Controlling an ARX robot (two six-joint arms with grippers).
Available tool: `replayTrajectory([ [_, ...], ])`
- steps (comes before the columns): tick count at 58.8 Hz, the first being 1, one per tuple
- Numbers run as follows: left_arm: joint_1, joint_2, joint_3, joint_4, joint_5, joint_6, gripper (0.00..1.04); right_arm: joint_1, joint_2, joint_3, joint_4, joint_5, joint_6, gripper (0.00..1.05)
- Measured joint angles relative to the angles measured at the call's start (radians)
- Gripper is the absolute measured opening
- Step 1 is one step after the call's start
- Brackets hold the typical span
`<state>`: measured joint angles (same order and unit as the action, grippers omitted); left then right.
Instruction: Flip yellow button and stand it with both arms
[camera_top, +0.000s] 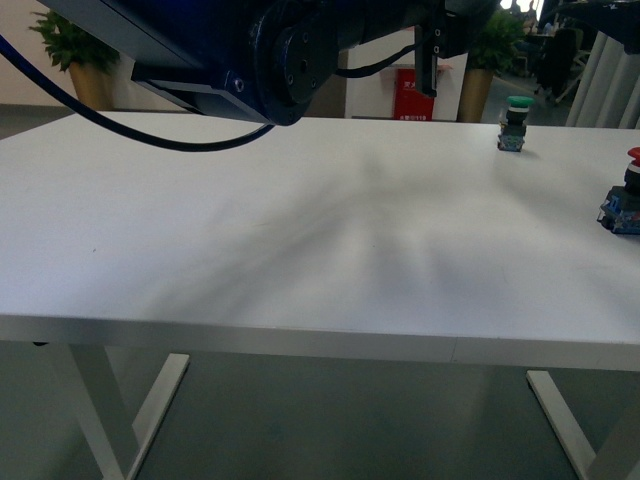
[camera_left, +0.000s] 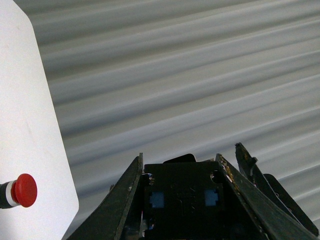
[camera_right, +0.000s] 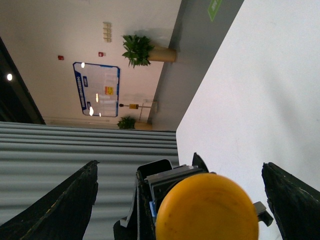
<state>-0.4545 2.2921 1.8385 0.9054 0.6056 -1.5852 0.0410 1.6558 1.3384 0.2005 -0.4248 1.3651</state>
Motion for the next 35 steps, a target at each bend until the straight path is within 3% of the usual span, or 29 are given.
replayTrajectory([
  [8,0.001,0.001,0.0,-0.003,0.0,0.006,0.37,-0.02,0.001,-0.007,-0.002,-0.016,0.006,0.97],
  [27,0.002,0.003,0.0,-0.008,-0.006,0.006,0.37,-0.007,-0.068,-0.081,0.001,-0.044,0.017,0.4],
  [35,0.003,0.003,0.004,-0.008,-0.02,0.008,0.37,-0.005,-0.042,-0.047,-0.003,-0.054,0.018,0.37],
])
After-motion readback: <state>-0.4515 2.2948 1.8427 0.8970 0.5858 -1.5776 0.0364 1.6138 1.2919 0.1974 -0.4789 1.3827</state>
